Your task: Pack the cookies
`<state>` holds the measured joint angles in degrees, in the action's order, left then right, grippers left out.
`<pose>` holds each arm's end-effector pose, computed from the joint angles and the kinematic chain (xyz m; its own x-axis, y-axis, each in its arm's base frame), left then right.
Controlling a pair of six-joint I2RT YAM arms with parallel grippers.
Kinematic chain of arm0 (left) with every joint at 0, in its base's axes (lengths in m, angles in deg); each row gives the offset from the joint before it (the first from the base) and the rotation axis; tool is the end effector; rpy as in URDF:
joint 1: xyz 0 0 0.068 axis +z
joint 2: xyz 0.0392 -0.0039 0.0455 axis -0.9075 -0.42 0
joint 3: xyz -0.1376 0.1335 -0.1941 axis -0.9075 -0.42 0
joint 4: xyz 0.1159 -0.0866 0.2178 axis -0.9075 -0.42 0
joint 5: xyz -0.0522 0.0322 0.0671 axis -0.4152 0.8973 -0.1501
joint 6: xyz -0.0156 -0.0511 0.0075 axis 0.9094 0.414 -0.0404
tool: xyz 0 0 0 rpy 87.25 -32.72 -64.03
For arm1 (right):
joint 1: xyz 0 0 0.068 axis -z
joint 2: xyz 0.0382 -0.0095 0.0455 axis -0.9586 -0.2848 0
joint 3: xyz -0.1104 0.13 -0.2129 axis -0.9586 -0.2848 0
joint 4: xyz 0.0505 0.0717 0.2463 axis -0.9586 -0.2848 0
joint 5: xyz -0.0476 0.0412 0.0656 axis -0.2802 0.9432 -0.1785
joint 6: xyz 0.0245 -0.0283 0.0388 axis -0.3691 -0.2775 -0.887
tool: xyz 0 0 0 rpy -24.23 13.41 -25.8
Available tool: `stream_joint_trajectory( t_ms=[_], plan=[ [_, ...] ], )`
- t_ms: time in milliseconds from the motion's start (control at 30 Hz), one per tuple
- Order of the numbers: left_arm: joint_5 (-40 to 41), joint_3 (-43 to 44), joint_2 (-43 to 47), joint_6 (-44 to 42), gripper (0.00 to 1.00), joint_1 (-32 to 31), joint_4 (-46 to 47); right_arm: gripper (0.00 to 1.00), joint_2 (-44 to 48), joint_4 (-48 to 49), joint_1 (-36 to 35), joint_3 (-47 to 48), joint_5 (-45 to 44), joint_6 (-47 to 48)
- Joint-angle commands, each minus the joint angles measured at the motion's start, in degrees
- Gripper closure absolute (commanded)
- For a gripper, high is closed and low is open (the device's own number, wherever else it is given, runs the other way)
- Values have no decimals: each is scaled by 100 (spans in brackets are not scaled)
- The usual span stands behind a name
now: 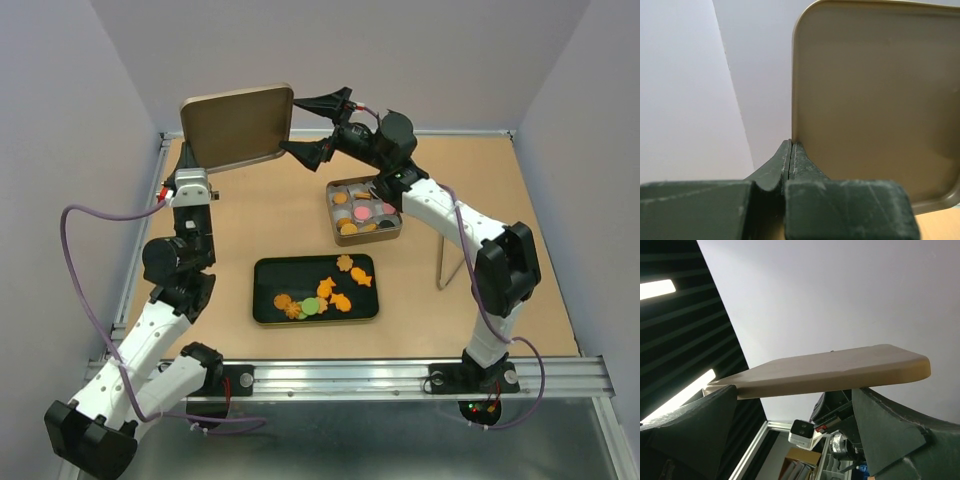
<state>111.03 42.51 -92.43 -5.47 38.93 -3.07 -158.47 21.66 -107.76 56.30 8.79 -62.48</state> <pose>0.1470 -0.0566 0.4197 0.6352 0.1921 -0.7481 -0.1800 0.9787 0.0985 0.3492 0.2627 0.4050 -0.9369 0.2629 0.2304 0.1351 -0.3356 0.9323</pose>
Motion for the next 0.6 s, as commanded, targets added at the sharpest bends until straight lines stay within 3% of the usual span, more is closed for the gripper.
stream_joint_trajectory(
  t_ms=[0,400,467,567],
  plan=[
    [-852,361,124,-241,100,-109,425,0,-15,375,-270,344,108,-2279],
    [-1503,528,291,-478,100,-109,144,0,-463,1297,-331,686,247,-2920],
    [-1538,581,326,-539,100,-109,74,6,-603,1324,-322,862,484,-2965],
    [-1485,581,327,-548,100,-101,65,30,-639,1377,-349,986,617,-3026]
  ],
)
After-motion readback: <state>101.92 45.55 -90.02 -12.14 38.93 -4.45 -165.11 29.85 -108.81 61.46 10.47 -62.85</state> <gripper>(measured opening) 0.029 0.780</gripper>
